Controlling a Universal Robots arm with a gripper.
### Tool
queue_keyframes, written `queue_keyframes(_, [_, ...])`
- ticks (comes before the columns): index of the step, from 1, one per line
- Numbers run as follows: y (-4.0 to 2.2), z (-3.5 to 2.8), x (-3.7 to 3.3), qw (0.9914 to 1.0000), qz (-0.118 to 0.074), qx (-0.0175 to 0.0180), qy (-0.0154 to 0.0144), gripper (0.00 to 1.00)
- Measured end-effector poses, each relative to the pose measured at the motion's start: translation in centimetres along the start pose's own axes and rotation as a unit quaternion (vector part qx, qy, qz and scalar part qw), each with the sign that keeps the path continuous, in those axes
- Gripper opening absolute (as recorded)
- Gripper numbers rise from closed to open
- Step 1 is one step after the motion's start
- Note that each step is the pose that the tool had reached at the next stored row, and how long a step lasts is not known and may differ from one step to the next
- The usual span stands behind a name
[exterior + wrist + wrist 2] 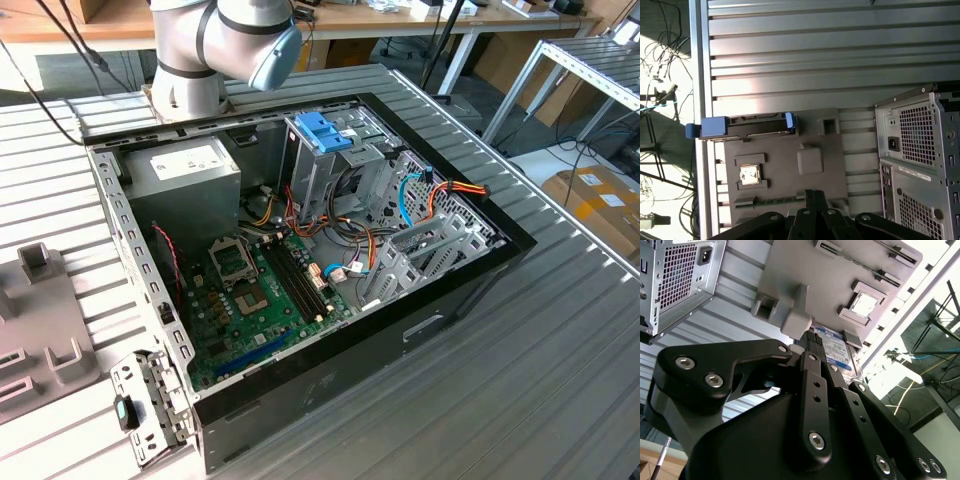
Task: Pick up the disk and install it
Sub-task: 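Reach for the disk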
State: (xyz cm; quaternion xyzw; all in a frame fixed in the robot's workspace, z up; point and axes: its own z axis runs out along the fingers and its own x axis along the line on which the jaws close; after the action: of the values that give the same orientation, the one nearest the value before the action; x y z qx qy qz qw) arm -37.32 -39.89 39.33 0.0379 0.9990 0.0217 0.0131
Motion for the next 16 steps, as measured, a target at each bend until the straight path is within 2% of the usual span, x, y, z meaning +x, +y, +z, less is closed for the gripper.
queue_keyframes(10, [-0.05, -0.02, 0.63, 1.0, 0.0, 0.0, 0.0, 0.11])
queue_keyframes(16, [-0.1, -0.03, 1.24, 1.0, 0.0, 0.0, 0.0, 0.11])
